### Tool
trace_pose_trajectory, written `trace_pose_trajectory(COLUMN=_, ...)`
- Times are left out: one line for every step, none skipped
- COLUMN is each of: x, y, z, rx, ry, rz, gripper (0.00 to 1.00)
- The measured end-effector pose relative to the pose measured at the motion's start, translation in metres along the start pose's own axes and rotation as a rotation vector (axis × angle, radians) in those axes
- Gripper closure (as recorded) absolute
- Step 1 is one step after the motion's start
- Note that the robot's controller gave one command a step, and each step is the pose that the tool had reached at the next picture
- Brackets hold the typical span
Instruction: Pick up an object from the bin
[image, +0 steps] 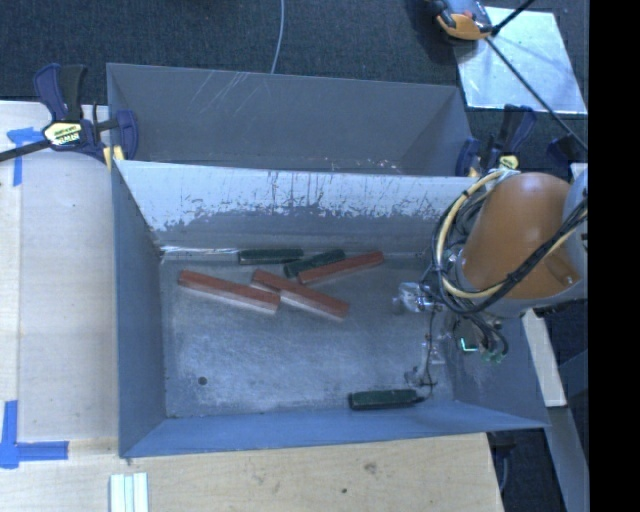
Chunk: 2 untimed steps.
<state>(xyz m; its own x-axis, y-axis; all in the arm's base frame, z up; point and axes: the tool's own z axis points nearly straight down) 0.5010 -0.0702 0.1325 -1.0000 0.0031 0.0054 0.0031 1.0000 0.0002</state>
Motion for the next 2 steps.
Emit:
trace_pose_trajectory(x=-0.002, y=0.000, z=-0.004, rx=0.001, ry=-0.008, rz=-0.002, gripper=0.00)
trace_pose_trajectory(x=0.003, y=0.013, z=0.018, rx=0.003, ry=-0.011, rz=-0.128, gripper=0.00)
